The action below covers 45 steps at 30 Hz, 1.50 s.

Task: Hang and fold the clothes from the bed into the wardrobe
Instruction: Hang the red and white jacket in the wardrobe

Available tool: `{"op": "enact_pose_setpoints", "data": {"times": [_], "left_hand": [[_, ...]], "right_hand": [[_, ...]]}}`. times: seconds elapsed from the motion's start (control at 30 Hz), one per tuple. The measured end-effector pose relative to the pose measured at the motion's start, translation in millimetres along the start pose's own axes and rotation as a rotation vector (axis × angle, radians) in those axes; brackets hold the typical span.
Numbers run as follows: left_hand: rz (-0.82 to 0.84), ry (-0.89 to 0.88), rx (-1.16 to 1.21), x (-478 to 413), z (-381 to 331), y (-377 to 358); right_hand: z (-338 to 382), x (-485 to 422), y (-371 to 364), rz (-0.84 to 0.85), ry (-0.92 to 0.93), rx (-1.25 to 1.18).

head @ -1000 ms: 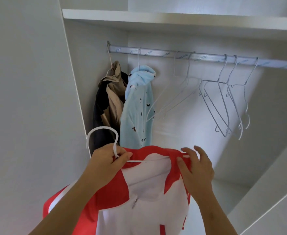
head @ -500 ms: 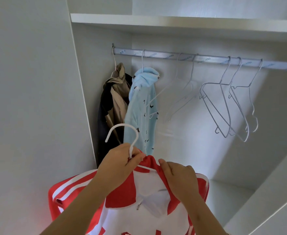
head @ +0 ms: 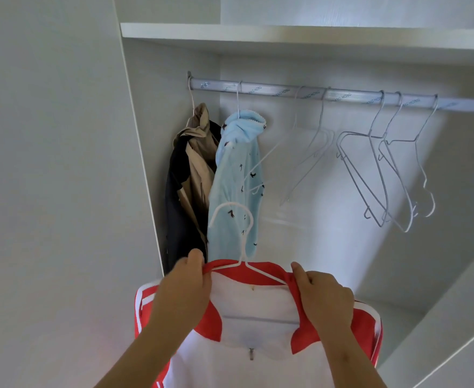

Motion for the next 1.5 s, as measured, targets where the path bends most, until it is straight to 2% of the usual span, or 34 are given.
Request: {"op": "enact_pose_setpoints", "data": {"times": [0.17, 0.2, 0.3, 0.33, 0.4, 0.47, 0.6, 0.67, 0.8, 1.03, 1.3, 1.5], "left_hand": [[0.284, 0.103, 0.390, 14, -8, -29], [0.283, 0.064, 0.402, 11, -7, -26], [0.025, -0.172, 0.244, -6, -3, -7], [-0.011, -0.223, 0.161, -9, -5, -5], [0.073, -0.291, 0.046, -10, -4, -17], [0.143, -0.267, 0.139, -7, -4, -25], [-0.043, -0.281, 0.192, -2, -17, -17], [-0.041, -0.325, 0.185, 0, -29, -20], [0.069, -0.374, 0.148, 5, -47, -34], [-0.046, -0.368, 0.126, -9, -17, -20], [0.012, -0.422, 0.161, -4, -41, -20], [0.010, -0.386, 0.257, -13, -40, -18]], "right_hand": [[-2, 5, -3, 0.000, 0.010, 0.045], [-5, 6, -4, -0.001, -0.011, 0.023], [-11, 6, -2, -0.010, -0.063, -0.050], [-10, 5, -1, -0.006, -0.070, -0.065], [-7, 5, 0, 0.005, -0.061, -0.063], [-3, 5, 2, 0.014, -0.032, -0.042], [11, 2, 10, -0.029, 0.093, 0.030], [26, 6, 9, -0.054, 0.143, -0.011], [36, 7, 4, -0.031, 0.027, -0.293], [-11, -7, 9, -0.106, -0.237, -0.474], [-8, -4, 9, -0.126, -0.181, -0.488], [-20, -7, 13, -0.155, -0.147, -0.345]]}}
Point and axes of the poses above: each hand's wrist, its own x-axis away from the middle knuckle, its own y-axis out of the back of the hand, z = x × y, the point moved 7 cm from there along -x, towards the middle knuckle, and after that the axes turned 13 degrees about -z, right-handed, at the moved point
